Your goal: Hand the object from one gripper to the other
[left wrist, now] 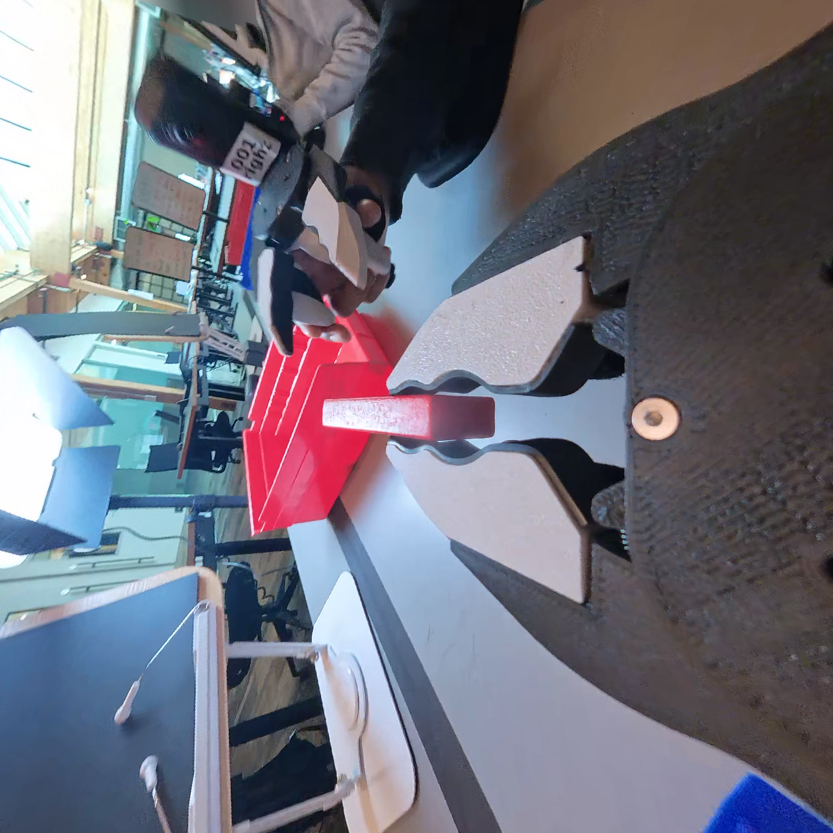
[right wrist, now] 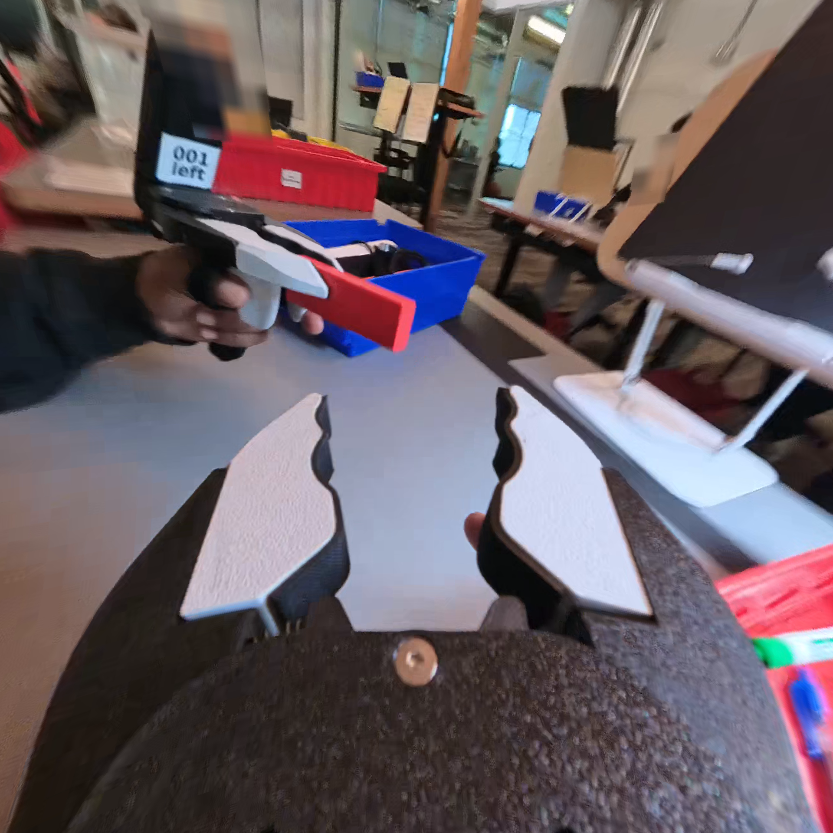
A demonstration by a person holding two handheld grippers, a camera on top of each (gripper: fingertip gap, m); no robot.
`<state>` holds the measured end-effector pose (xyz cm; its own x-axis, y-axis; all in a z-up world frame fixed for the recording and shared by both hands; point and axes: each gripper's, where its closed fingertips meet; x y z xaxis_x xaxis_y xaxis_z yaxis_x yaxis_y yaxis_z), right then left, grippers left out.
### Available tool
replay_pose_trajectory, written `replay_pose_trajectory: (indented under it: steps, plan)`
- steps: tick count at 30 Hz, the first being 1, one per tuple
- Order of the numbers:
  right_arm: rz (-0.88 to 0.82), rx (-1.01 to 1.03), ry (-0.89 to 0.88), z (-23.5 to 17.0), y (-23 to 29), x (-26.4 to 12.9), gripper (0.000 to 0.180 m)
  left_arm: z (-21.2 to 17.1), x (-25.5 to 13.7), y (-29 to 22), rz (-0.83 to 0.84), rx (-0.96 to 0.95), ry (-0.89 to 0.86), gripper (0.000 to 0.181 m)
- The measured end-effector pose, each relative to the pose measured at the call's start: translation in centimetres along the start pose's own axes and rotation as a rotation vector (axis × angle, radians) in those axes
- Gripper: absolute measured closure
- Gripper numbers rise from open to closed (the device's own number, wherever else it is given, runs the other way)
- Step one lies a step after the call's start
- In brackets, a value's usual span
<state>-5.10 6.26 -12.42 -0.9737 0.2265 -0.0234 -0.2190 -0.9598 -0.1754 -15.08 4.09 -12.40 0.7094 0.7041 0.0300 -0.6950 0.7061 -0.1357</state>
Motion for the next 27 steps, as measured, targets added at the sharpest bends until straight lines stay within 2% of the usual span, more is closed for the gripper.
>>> replay_pose_trajectory:
  steps: [4,9,14,21,27]
  plan:
    - [0.058,0.147,0.033,-1.5,-1.6,-1.8,0.105,0.0,-1.1,2.8,0.086,-0.015,-0.019,0.164]
    - [0.020,0.144,0.044,-1.8,-2.9,-2.7,0.105,-0.8,-1.7,5.6,0.197,-0.026,-0.009,0.164]
    - [0.015,0.141,0.048,-1.9,-2.9,-2.6,0.106,-0.7,-1.7,5.7,0.207,-0.024,-0.011,0.164]
    - [0.045,0.143,0.070,-2.3,-2.0,-1.9,0.107,-1.1,-0.9,4.0,0.153,0.030,0.020,0.164]
    - [0.136,0.172,0.081,-2.9,0.5,-0.2,0.115,-1.8,0.8,-0.6,-0.030,0.064,0.038,0.164]
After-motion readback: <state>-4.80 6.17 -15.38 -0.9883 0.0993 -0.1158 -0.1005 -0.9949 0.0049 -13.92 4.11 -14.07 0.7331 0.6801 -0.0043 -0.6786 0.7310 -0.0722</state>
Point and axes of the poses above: each gripper's, where its closed fingertips meet, x out along the fingers, z out of its top, y = z × x across the jaws, and after that the axes turned 4 degrees about -y, right-handed
